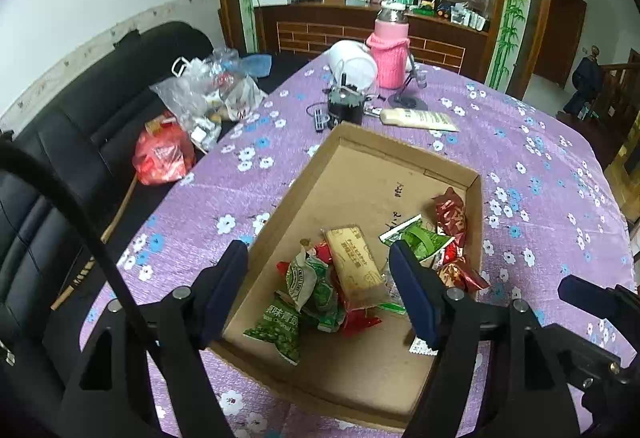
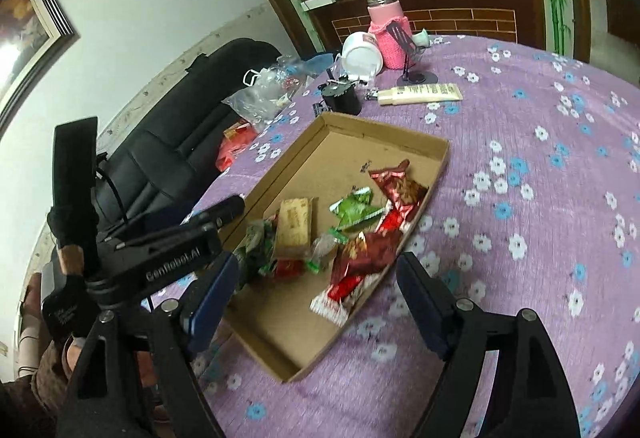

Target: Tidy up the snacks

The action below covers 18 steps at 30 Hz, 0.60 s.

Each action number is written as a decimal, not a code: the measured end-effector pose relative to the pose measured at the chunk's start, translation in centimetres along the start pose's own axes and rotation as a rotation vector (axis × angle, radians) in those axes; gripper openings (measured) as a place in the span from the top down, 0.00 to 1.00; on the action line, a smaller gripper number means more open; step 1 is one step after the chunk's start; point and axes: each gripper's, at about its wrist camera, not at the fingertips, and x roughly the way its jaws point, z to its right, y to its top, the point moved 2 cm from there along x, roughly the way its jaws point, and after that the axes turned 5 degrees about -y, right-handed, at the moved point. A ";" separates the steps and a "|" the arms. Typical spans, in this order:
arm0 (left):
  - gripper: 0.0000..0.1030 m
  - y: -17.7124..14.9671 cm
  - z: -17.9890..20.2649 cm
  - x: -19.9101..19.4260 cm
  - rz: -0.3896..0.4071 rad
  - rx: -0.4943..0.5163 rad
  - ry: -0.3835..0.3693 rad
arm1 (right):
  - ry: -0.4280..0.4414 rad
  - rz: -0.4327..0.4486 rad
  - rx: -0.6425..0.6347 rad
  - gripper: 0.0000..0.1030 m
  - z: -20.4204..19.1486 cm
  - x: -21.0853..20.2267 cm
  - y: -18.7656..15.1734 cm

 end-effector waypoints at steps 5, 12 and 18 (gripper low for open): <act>0.28 -0.3 0.1 -0.7 0.013 -0.002 -0.014 | 0.017 0.006 -0.011 0.21 -0.3 -0.9 -0.4; 0.26 -1.3 -0.6 -0.8 0.003 -0.048 -0.007 | -0.107 0.059 -0.159 0.21 -2.6 -0.7 -0.7; 0.26 -1.7 -2.1 -1.4 0.004 -0.095 0.015 | -0.108 0.047 -0.196 0.20 -3.4 0.0 -0.9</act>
